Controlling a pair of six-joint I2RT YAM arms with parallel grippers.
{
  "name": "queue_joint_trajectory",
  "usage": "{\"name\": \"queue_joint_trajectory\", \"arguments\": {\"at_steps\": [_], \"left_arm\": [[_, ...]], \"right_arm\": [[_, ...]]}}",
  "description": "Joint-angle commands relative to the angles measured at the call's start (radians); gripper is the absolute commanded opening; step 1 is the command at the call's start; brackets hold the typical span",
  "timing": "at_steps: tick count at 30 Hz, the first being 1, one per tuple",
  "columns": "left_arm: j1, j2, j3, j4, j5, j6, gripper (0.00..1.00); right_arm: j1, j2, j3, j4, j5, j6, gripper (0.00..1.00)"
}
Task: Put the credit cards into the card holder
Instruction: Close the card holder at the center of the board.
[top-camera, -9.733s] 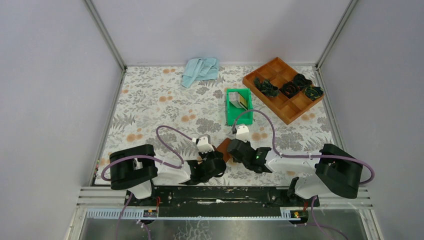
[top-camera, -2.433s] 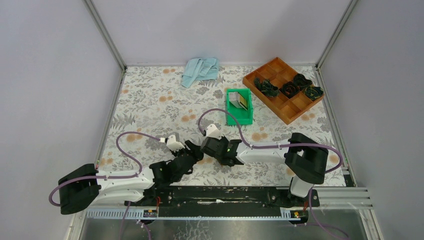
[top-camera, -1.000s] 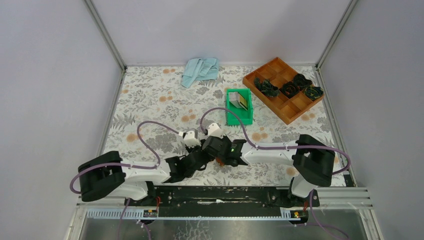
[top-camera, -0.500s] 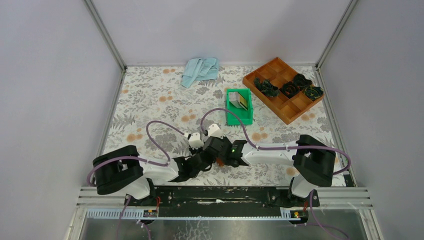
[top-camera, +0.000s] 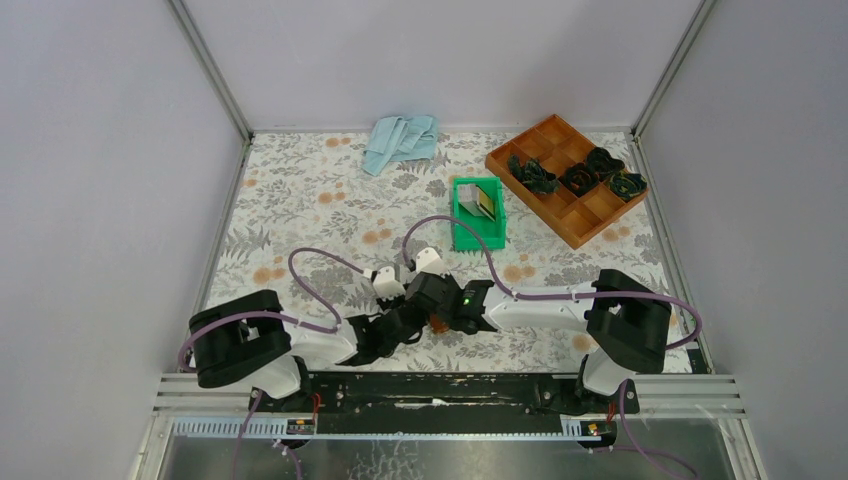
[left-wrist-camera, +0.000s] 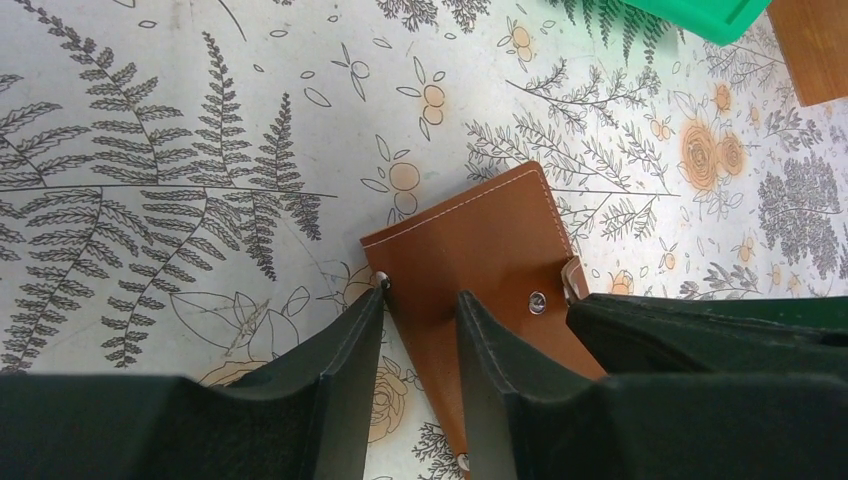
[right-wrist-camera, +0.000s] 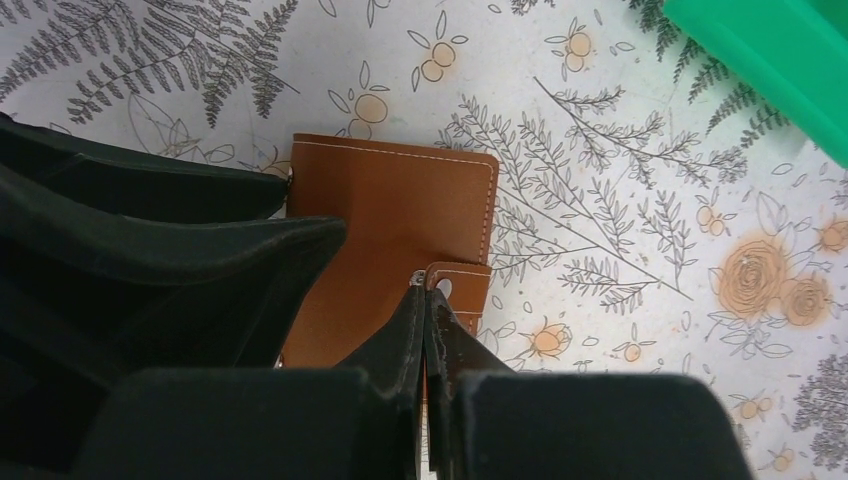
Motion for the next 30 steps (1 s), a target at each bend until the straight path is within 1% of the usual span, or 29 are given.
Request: {"name": "queue_joint_trajectory", "arguments": {"at_steps": [1, 7, 30], "left_arm": [[-0.005, 0.006, -0.024, 0.040, -0.028, -0.027, 0.39], [-0.005, 0.000, -0.028, 0.041, -0.027, -0.031, 0.39], [-0.005, 0.002, -0.029, 0.047, -0.023, -0.026, 0.38]], "right_arm": [[0.001, -0.004, 0.002, 0.038, -0.046, 0.059, 0.00], [-0.010, -0.004, -0.010, 0.049, -0.090, 0.086, 0.00], [-0.017, 0.013, -0.032, 0.081, -0.109, 0.112, 0.00]]}}
